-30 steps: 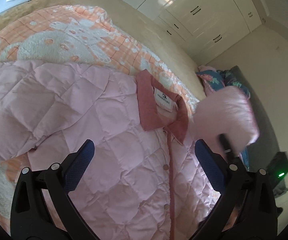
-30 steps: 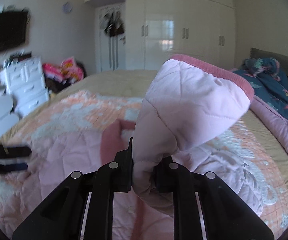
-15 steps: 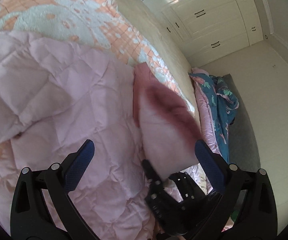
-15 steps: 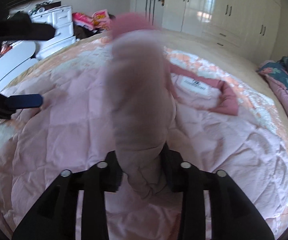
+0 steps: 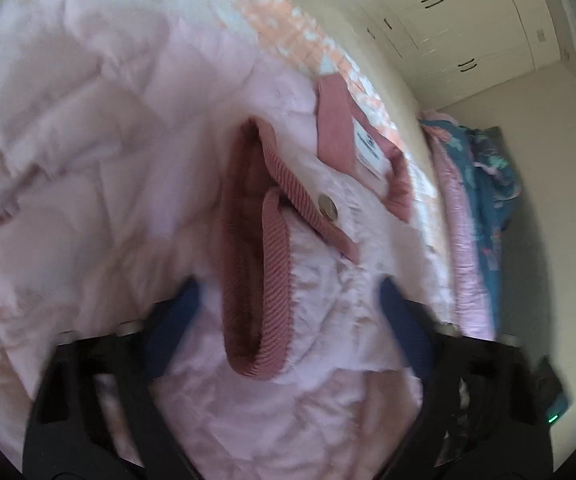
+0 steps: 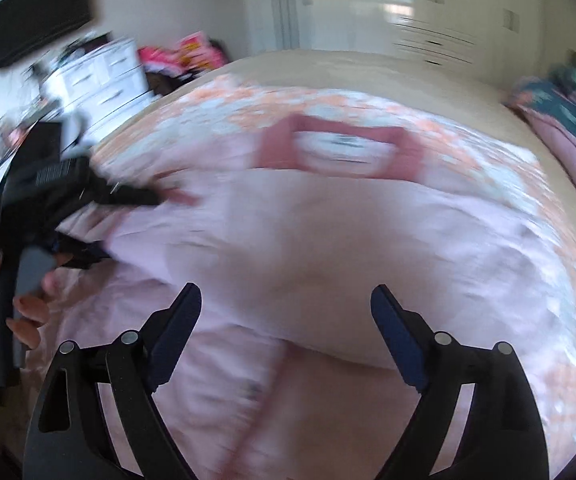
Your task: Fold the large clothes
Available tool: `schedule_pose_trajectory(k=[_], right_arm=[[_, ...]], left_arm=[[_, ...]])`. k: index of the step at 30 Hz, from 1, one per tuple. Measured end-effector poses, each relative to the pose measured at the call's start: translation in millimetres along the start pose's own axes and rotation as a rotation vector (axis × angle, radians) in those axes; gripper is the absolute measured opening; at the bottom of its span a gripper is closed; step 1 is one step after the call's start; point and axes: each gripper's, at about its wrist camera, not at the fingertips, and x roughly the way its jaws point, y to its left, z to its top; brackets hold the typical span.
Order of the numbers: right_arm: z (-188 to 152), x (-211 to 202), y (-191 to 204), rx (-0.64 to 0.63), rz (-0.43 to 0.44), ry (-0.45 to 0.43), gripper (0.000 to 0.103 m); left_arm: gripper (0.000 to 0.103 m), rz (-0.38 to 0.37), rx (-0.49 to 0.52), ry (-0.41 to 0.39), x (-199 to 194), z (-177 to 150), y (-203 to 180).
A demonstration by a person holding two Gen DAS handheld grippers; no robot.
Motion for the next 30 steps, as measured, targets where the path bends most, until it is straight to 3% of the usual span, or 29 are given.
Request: schedule_pose_trajectory(k=[1, 5, 7, 10, 13, 17, 25, 30], right_arm=[[-3.0, -4.1, -18.1, 0.037, -0.051, 0.004, 0.083], [-11.3, -8.8, -68.7, 0.15, -0.139, -0.02, 0.078], [-11.8, -6.4, -90.2, 0.203, -0.15, -0.022, 0.077], [-13.7, -1.9, -104.8, 0.232, -0.122, 0.001, 0.076], [-18.3, 12.0, -110.2, 0.223, -0.11, 0.06, 0.076], [-25.6, 25.3, -112.4, 0.227, -0.116, 0.108, 0.075], [-31.7, 38.6, -120.8, 0.27, -0.114, 0.128, 0.077], [-26.1, 19.8, -128.3, 0.353, -0.062, 0.079, 0.082]], left_arm=[[0.036, 0.018, 0.035, -0.002, 1.6, -1.9, -5.4], [0.014, 0.058, 0.137, -0.053, -3.4, -5.5, -17.0], [0.011, 0.037, 0.142, -0.091, -14.7, -3.0, -17.7], [0.011, 0.091, 0.166, -0.149, -27.4, 5.7, -14.5], [0.011, 0.134, 0.136, -0.12, -25.4, 9.9, 1.6], [0.016, 0.175, 0.099, -0.063, -10.5, 8.9, 17.3], [0.025, 0.224, 0.155, -0.061, -5.8, 3.5, 9.1], [0.059, 0.218, 0.189, -0.051, -11.8, -2.0, -2.7]])
